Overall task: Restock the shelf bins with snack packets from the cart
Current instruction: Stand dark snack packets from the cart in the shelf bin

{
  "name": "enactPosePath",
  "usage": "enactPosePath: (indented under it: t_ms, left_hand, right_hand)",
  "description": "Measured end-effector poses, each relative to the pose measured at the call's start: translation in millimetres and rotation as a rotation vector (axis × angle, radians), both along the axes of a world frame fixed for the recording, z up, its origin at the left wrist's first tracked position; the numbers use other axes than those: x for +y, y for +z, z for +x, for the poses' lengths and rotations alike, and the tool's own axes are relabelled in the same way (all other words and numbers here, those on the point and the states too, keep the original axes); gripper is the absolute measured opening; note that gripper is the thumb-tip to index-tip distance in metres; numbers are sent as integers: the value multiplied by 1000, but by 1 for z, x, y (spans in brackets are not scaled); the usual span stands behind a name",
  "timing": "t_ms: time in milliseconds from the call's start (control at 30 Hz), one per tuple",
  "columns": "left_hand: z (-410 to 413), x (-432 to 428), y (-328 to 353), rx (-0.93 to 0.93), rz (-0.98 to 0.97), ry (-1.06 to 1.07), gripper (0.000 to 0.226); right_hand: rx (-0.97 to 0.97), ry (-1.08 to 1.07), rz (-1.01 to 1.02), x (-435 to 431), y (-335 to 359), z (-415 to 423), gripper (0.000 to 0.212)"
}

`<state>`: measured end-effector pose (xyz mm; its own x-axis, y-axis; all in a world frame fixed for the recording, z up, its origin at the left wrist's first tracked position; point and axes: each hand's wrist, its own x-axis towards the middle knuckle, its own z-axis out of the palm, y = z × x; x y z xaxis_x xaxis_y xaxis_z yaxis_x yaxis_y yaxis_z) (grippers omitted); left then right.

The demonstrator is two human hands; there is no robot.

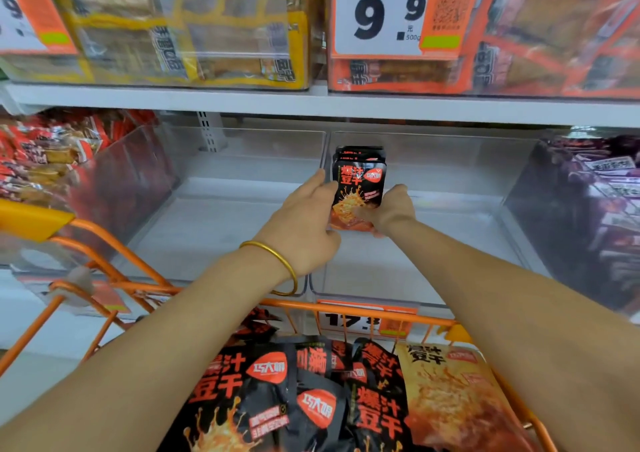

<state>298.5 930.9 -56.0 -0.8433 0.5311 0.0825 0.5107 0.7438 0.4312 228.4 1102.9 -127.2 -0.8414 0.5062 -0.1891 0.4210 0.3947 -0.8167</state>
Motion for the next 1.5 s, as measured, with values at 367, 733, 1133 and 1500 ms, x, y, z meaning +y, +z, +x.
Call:
enactPosePath:
  t_ms: [367,733,1133,1500]
  left_hand:
    - [53,-1,20,227,109,-103,55]
    - [82,5,6,68,136,-161,35]
    - [82,-24,49,-804,600,286,39]
    - [52,-90,49,-594,1134,501,37]
  right_hand:
    - [267,463,341,12,74,139,21]
    - [-233,1191,731,5,78,229,26]
    - [436,788,663,-28,154,199,29]
    - [301,747,-124,-94,125,130,13]
